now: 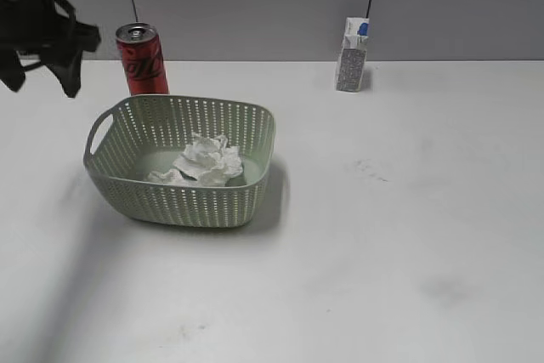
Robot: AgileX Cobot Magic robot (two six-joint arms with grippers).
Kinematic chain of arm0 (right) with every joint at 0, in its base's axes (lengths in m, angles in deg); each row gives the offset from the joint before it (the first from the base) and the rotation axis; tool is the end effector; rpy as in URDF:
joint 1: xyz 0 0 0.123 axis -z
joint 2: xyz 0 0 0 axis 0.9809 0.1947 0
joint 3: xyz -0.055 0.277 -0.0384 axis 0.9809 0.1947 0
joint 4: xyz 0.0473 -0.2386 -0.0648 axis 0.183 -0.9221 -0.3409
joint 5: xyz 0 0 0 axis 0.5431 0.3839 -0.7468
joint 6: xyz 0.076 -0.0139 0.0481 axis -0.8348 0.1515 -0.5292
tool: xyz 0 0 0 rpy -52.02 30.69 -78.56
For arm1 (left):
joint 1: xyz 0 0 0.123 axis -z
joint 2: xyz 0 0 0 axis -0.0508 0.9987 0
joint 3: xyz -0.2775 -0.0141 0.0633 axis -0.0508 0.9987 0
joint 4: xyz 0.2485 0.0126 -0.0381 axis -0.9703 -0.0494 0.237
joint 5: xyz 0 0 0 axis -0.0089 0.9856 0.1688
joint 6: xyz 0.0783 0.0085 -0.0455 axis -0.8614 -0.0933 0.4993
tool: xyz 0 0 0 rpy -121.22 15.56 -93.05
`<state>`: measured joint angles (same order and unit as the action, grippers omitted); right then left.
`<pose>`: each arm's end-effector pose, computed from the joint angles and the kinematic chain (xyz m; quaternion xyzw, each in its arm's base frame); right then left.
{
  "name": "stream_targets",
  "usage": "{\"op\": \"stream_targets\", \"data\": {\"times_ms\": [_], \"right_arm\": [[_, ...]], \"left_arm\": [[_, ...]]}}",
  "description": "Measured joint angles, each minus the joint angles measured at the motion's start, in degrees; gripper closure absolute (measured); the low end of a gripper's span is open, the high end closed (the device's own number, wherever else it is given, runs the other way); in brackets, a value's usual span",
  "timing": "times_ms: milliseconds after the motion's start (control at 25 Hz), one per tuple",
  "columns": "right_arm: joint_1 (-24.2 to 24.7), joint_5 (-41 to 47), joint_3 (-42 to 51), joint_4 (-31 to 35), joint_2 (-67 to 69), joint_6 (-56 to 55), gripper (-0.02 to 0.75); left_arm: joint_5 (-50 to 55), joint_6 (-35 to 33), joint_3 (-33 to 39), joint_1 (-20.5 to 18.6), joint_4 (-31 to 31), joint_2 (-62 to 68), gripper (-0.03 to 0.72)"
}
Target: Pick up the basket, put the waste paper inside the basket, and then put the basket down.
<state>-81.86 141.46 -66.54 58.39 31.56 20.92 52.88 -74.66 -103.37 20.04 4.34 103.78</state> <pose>0.0418 0.0100 0.2628 -0.1150 0.9081 0.0178 0.4022 0.3718 -0.1058 0.2479 0.0894 0.9933 0.0335 0.0655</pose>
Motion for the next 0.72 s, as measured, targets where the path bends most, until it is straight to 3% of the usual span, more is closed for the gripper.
{"op": "stream_targets", "data": {"times_ms": [200, 400, 720], "right_arm": [[0.0, -0.19, 0.55, -2.74, -11.86, -3.99, 0.145], [0.0, -0.33, 0.6, -6.48, -16.31, -9.8, 0.145], [0.0, -2.91, 2.34, -7.3, -16.31, -15.18, 0.145]], "left_arm": [[0.13, -2.44, 0.0, -5.01, 1.16, -6.79, 0.164], [0.31, -5.24, 0.06, -11.03, 7.24, -14.77, 0.164], [0.3, -5.96, 11.11, -12.39, 8.39, -33.84, 0.176]]}}
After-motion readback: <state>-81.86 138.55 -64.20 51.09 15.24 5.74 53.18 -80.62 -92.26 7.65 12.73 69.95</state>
